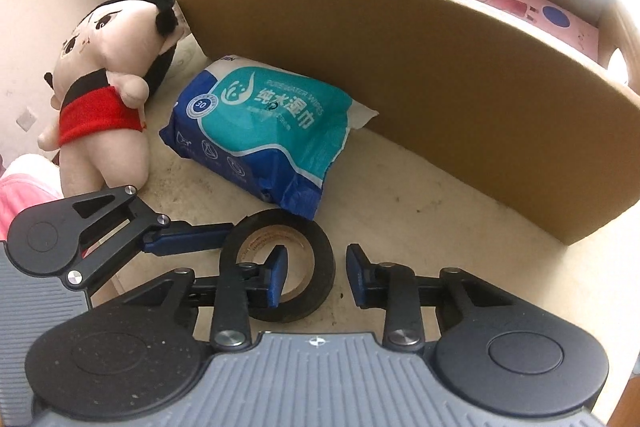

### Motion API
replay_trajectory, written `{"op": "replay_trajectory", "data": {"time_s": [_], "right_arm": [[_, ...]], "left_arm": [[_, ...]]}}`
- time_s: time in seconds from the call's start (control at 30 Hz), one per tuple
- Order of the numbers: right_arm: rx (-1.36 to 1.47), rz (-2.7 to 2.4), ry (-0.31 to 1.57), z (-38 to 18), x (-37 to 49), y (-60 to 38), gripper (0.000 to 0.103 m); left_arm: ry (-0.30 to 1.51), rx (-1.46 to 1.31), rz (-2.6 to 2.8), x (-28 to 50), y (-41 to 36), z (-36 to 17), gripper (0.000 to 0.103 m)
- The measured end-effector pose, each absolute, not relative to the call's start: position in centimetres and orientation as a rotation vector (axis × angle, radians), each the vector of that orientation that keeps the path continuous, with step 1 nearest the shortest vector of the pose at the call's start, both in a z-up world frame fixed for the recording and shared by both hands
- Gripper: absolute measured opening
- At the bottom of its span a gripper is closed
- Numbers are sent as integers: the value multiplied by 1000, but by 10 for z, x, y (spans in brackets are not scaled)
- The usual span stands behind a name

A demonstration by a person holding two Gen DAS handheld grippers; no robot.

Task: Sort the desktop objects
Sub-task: 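Close the right gripper on the black tape roll's rim and lift it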

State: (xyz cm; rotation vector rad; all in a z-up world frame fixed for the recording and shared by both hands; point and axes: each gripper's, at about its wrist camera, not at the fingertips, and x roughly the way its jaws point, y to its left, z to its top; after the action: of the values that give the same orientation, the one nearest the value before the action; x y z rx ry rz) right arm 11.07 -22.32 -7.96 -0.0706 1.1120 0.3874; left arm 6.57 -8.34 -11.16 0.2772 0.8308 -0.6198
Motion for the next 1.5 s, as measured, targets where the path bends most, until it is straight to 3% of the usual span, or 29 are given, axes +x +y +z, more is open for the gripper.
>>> {"op": "replay_trajectory", "data": {"time_s": [0.1,0.33,1.3,1.5], "right_arm": [[-80,388,1111,-80,111,-220,28],[-85,369,1108,-80,109,-221,21],[-63,342,1000,-33,79,-228,21],[-54,338,944,-12,77,-230,21]], "left_arm": [[826,270,-609,65,-82,-110,64],[828,271,-602,60,-85,-110,64],[704,275,-608,19,-84,-69,63],[654,283,-601,40,-83,-56,63]]}}
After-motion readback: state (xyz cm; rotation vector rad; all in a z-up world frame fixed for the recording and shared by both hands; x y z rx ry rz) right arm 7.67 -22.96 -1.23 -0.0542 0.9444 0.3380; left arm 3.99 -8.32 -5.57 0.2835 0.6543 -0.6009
